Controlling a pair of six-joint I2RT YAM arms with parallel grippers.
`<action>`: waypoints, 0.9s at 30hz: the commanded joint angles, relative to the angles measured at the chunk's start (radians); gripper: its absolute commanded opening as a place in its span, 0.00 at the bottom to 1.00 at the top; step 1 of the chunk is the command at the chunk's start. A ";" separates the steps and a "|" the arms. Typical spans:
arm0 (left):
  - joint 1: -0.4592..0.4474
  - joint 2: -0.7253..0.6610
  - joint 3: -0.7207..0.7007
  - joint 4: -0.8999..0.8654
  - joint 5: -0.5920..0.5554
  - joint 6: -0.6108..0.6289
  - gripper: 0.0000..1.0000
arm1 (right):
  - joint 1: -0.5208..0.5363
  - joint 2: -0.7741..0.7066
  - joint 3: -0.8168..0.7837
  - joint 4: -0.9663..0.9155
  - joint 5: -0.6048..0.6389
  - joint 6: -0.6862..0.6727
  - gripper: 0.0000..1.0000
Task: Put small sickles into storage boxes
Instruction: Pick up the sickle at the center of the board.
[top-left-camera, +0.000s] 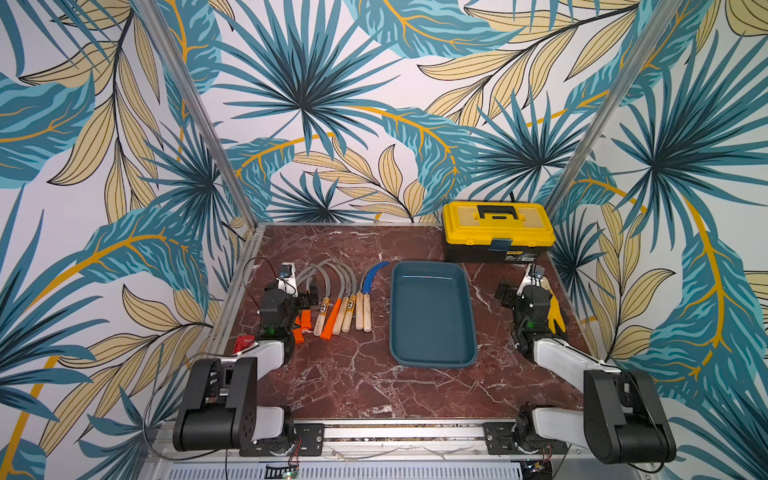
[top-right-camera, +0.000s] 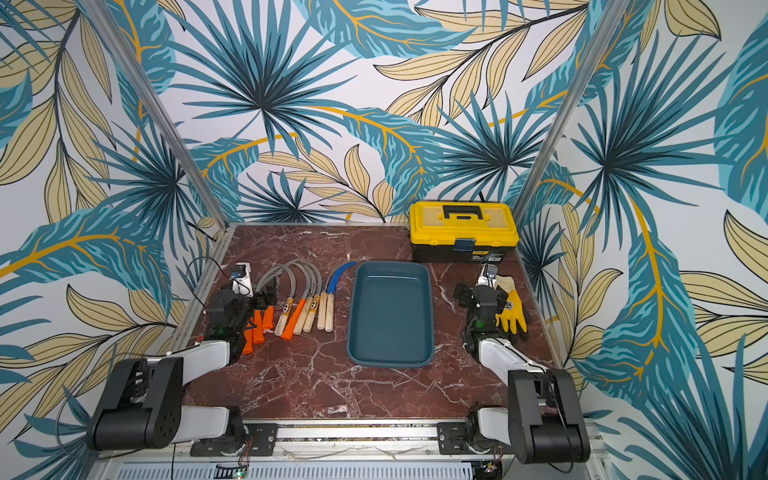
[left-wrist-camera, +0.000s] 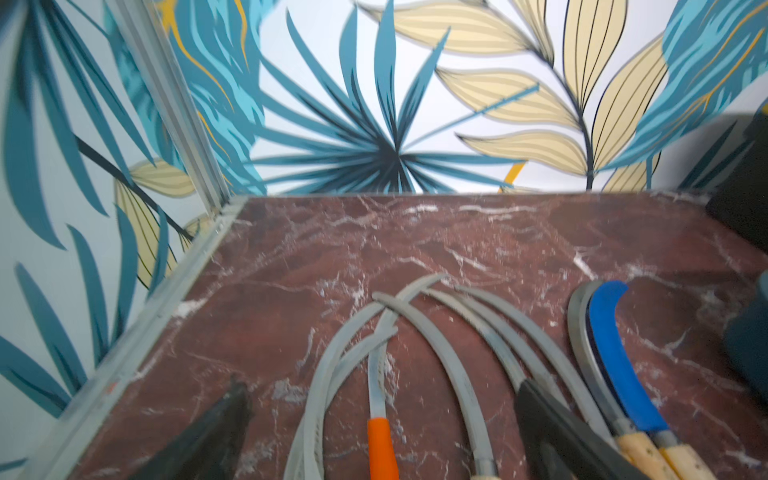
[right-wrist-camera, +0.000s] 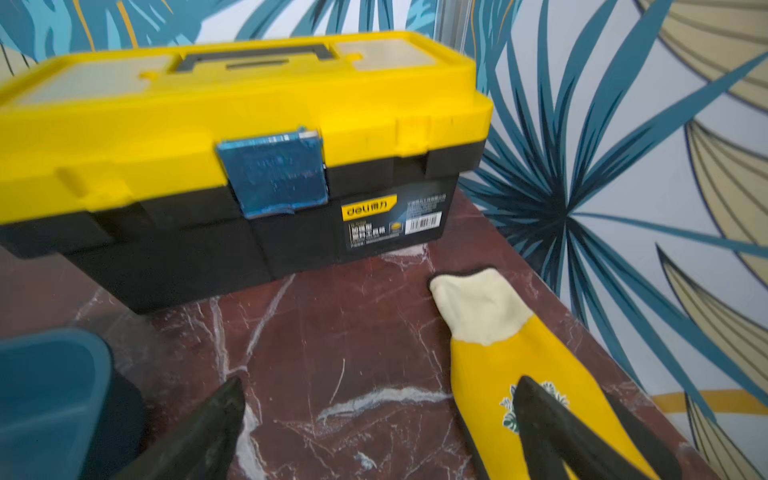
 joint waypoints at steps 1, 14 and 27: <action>-0.011 -0.085 0.011 -0.110 -0.020 -0.046 0.99 | -0.004 -0.072 0.052 -0.234 -0.018 0.018 1.00; -0.093 -0.394 0.235 -0.852 -0.025 -0.226 0.99 | 0.070 -0.218 0.384 -0.976 -0.096 0.166 1.00; -0.107 -0.349 0.467 -1.350 0.080 -0.363 1.00 | 0.433 -0.086 0.728 -1.418 -0.059 0.261 0.99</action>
